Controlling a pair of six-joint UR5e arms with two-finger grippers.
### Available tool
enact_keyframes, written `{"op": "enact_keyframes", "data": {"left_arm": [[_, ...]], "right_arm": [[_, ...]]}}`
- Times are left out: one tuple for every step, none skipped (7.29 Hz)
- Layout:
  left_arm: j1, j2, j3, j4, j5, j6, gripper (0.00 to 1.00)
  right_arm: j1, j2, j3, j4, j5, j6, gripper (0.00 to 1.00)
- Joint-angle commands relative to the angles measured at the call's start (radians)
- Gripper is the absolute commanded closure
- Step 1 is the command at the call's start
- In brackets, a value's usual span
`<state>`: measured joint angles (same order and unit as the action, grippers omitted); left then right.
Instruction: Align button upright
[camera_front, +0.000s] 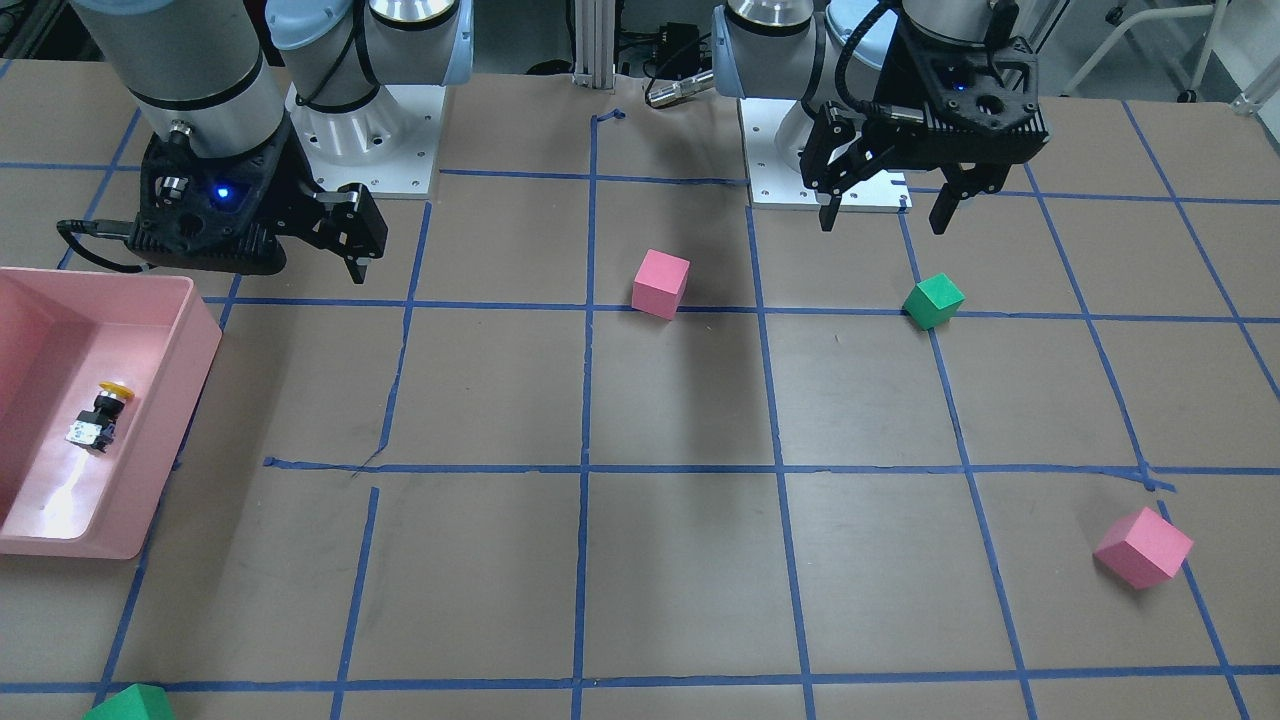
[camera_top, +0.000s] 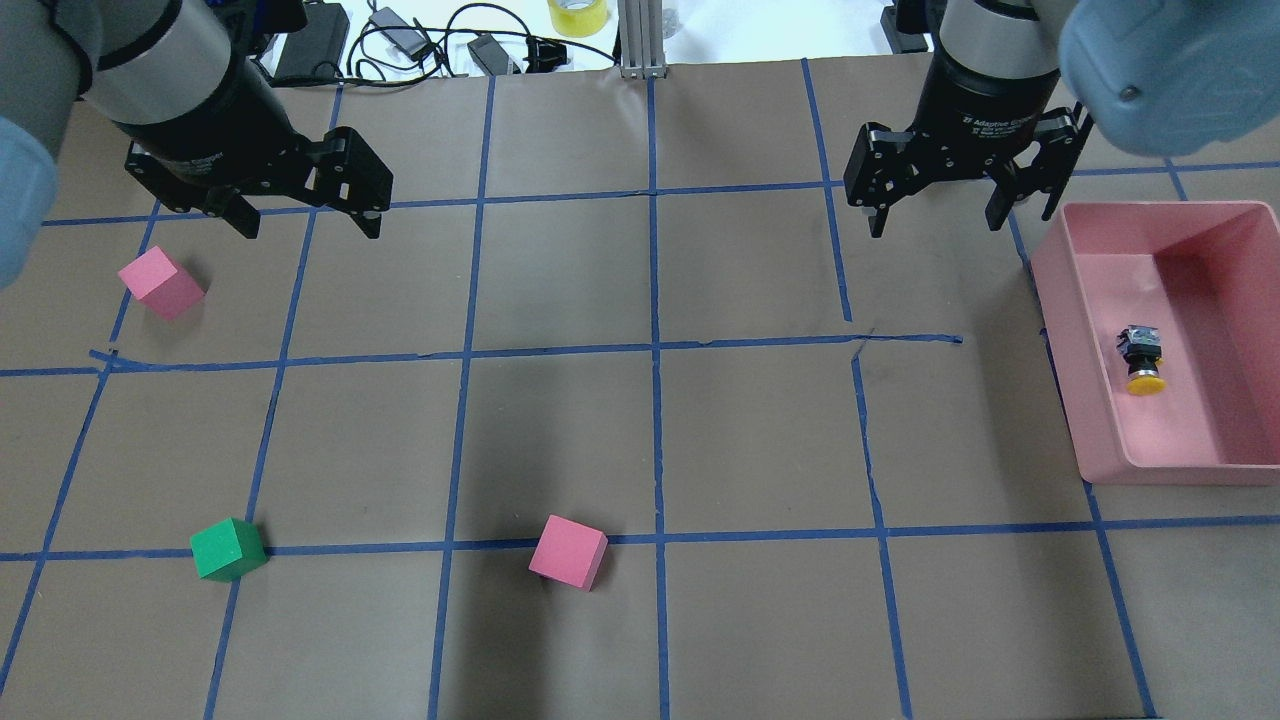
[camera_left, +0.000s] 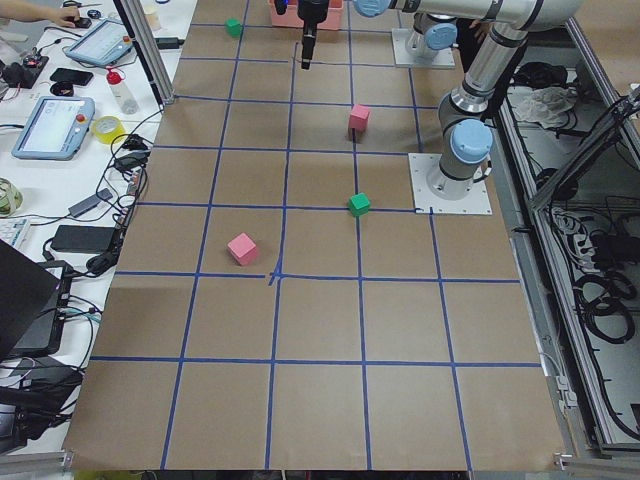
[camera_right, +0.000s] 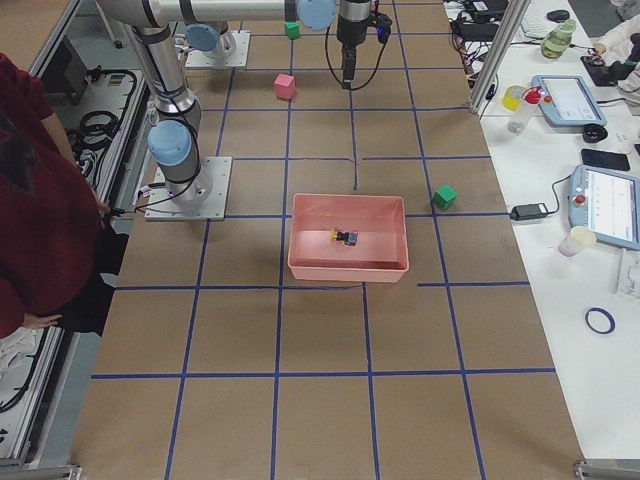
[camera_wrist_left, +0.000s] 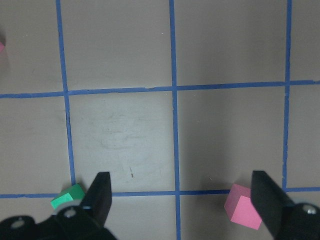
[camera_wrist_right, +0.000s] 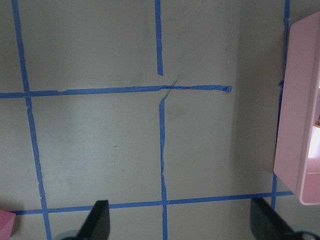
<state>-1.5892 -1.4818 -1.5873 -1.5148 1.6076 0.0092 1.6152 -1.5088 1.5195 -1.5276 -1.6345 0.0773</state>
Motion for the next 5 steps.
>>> {"op": "enact_keyframes", "data": {"left_arm": [[0.000, 0.000, 0.000, -0.001, 0.000, 0.000, 0.00], [0.000, 0.000, 0.000, -0.001, 0.000, 0.000, 0.00], [0.000, 0.000, 0.000, 0.001, -0.002, 0.000, 0.00], [-0.002, 0.002, 0.000, -0.001, 0.000, 0.000, 0.00], [-0.002, 0.000, 0.000, -0.001, 0.000, 0.000, 0.00]], "right_arm": [[0.000, -0.001, 0.004, 0.000, 0.001, -0.001, 0.00], [0.000, -0.001, 0.005, 0.003, -0.001, -0.001, 0.00], [0.000, -0.001, 0.005, 0.003, -0.001, 0.001, 0.00], [0.000, 0.001, 0.005, 0.000, 0.001, -0.001, 0.00], [0.000, -0.005, 0.005, 0.000, 0.001, -0.001, 0.00]]}}
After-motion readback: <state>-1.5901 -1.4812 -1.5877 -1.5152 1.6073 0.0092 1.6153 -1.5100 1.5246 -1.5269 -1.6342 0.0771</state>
